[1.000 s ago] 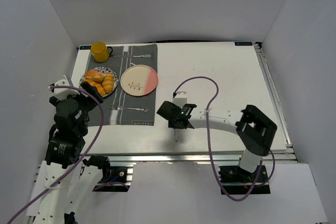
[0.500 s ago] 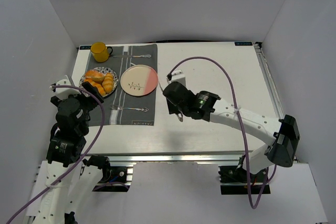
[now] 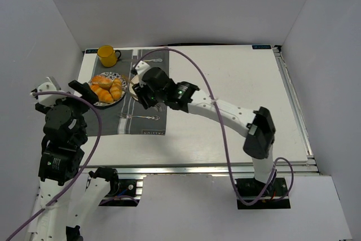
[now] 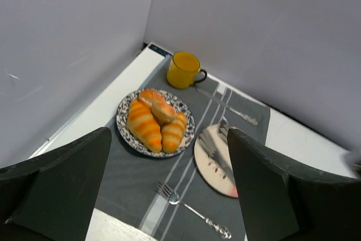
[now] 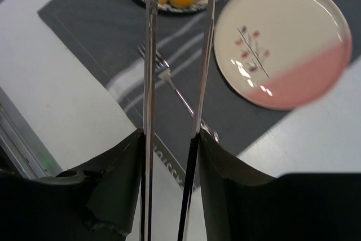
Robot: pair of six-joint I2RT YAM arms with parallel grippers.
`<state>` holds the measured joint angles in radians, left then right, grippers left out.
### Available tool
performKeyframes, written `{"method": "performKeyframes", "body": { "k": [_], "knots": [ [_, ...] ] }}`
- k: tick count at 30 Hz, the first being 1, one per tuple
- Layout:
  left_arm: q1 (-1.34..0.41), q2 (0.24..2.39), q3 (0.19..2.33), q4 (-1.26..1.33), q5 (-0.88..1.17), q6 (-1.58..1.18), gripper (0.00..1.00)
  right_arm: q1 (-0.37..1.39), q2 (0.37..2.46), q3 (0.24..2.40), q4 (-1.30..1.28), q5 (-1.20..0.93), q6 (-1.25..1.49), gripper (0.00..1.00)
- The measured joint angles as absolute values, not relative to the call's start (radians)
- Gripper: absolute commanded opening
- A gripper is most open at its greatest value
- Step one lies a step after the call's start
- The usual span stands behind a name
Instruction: Place the bread
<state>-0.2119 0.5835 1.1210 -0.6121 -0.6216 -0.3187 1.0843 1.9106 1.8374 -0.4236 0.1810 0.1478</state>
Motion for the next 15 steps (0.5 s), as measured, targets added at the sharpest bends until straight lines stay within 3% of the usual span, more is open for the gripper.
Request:
{"method": "performKeyframes", "body": {
  "k": [9, 15],
  "knots": [
    [-0.219, 0.612, 1.164, -0.614, -0.675, -0.307, 0.94, 1.04, 2.239, 2.208, -0.393, 0.009, 0.086, 0.47],
    [-0.233, 0.648, 1.164, -0.622, -0.677, -0.303, 0.94, 0.998, 2.312, 2.243, -0.326, -0.066, 0.115, 0.47]
  ]
}}
